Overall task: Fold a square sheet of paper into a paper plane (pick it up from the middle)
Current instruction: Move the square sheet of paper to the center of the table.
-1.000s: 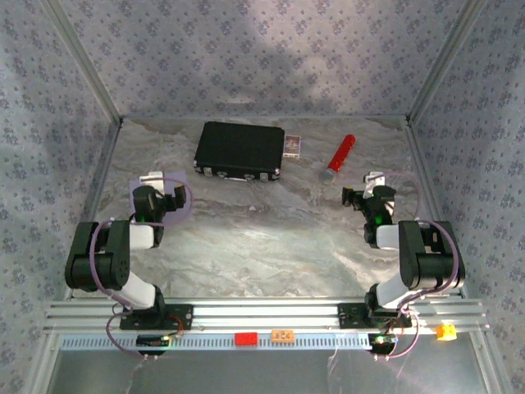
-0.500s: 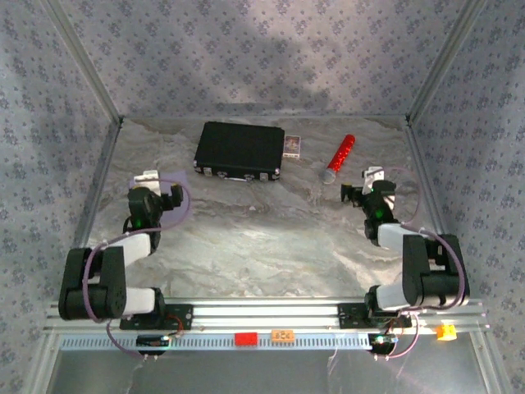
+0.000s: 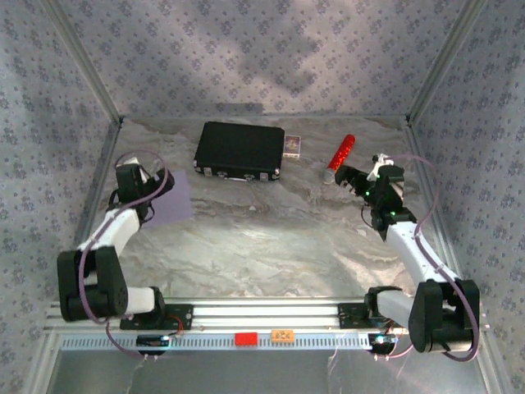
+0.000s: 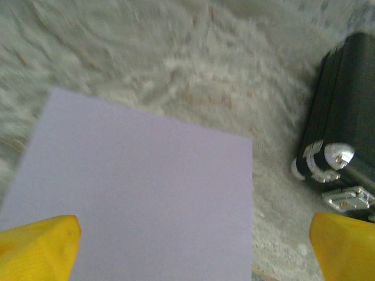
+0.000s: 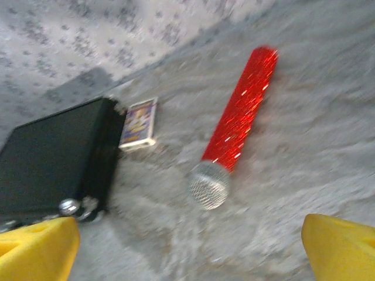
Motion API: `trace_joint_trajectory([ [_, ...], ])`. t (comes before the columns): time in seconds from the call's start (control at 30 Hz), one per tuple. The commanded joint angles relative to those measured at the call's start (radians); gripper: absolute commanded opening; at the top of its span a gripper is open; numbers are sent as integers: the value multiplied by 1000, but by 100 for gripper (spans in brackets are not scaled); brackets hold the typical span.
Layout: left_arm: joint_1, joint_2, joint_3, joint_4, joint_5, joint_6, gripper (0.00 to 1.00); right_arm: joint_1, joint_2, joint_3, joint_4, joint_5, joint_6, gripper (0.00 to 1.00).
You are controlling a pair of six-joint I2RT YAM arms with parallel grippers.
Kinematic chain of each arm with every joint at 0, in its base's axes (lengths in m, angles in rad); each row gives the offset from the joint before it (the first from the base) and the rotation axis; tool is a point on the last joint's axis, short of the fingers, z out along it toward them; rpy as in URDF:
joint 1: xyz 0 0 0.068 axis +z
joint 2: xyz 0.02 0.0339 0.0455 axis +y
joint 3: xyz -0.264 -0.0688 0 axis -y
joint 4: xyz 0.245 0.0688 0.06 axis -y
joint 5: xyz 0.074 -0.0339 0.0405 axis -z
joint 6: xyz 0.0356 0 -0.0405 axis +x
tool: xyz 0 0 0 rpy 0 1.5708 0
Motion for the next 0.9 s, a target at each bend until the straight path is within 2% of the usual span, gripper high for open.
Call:
trace_joint_trajectory([
  [0.0,3,97,120,-146,180,-34,96,17,36,5,-3,-203,139,99],
  [0.2,2,239,206,-181,224,-51,96,106,95,40,-36,-212,123,99],
  [0.47,3,356,249,-226,202,-70,96,187,149,33,-53,-190,122,99],
  [0.73,3,374,194,-232,222,-99,96,223,161,-4,-57,-134,141,99],
  [0.87,-14,358,123,-206,238,-162,96,226,162,-7,-74,-101,147,99],
])
